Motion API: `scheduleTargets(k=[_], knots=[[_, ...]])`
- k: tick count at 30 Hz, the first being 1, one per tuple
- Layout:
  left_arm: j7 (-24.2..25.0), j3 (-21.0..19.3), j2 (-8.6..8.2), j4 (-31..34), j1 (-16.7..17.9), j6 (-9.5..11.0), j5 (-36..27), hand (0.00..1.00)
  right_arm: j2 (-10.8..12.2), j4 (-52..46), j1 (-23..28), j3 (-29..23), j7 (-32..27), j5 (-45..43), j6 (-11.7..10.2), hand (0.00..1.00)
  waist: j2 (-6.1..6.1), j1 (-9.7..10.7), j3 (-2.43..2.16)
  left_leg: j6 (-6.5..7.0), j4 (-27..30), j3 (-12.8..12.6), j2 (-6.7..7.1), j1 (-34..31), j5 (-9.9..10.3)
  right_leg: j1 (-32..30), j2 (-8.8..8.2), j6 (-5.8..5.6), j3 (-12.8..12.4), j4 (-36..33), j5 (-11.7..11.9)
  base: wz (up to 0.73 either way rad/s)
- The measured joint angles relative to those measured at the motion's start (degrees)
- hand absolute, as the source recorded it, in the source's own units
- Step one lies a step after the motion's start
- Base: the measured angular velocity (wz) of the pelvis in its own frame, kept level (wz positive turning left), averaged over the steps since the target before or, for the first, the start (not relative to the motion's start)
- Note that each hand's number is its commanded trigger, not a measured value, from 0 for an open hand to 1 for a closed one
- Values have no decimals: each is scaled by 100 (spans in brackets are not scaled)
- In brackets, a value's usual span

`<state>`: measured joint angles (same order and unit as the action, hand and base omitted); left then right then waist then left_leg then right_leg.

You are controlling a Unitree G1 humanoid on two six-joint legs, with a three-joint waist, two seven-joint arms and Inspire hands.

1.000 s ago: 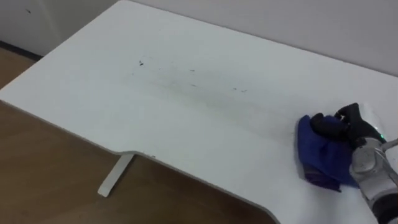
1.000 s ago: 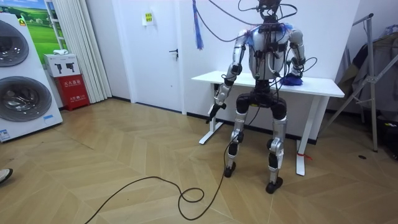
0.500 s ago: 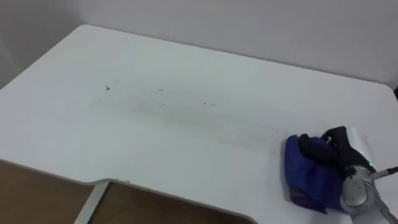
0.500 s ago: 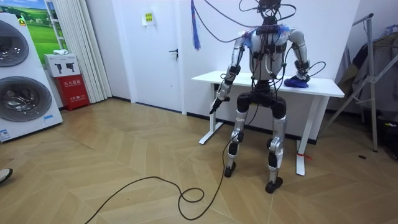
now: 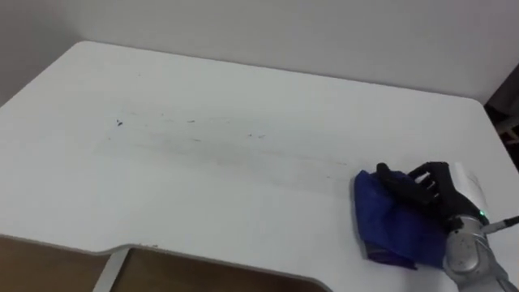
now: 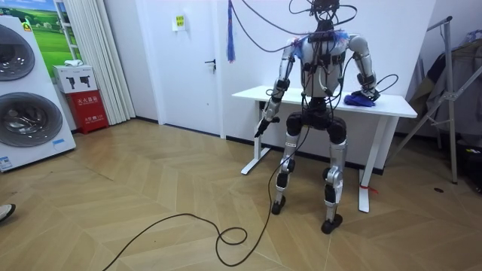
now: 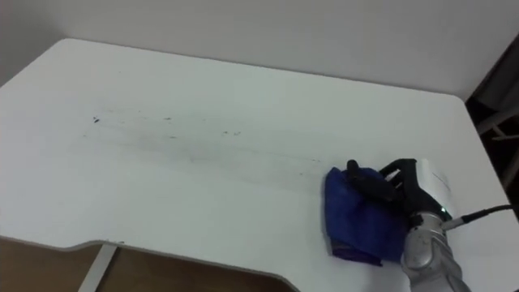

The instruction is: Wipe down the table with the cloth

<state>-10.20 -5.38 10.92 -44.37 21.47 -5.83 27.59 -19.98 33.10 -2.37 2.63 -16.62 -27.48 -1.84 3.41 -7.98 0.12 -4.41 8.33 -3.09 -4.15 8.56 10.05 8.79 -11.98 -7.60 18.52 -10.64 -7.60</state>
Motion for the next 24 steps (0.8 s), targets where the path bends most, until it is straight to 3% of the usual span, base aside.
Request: scheduleTargets(k=[4,11,18,24], knots=[[-69,1,-20,20,-79,131,29,0,15,-473,155,-7,36,-181,-5,0,-4,54,2,-11,-18,-150,-42,15,10,-90,35,18,-135,-12,12,-19],[-72,-15,-59,-9,-121,131,-14,0,26,-1031,187,-260,-1,-335,-76,0,-55,202,-7,-8,-74,-267,-45,13,12,-193,51,18,-269,-9,14,-10],[-94,-64,-125,-57,-113,129,-89,0,23,-1467,192,-940,-116,89,-131,0,-6,453,-8,-8,-101,-336,-54,22,13,-234,66,16,-365,4,12,-4],[-88,-523,-119,-59,-23,126,-110,0,15,-1352,572,-1846,-470,536,-113,0,103,659,-7,-34,-111,-494,-109,94,71,-253,117,16,-423,-13,12,-11]])
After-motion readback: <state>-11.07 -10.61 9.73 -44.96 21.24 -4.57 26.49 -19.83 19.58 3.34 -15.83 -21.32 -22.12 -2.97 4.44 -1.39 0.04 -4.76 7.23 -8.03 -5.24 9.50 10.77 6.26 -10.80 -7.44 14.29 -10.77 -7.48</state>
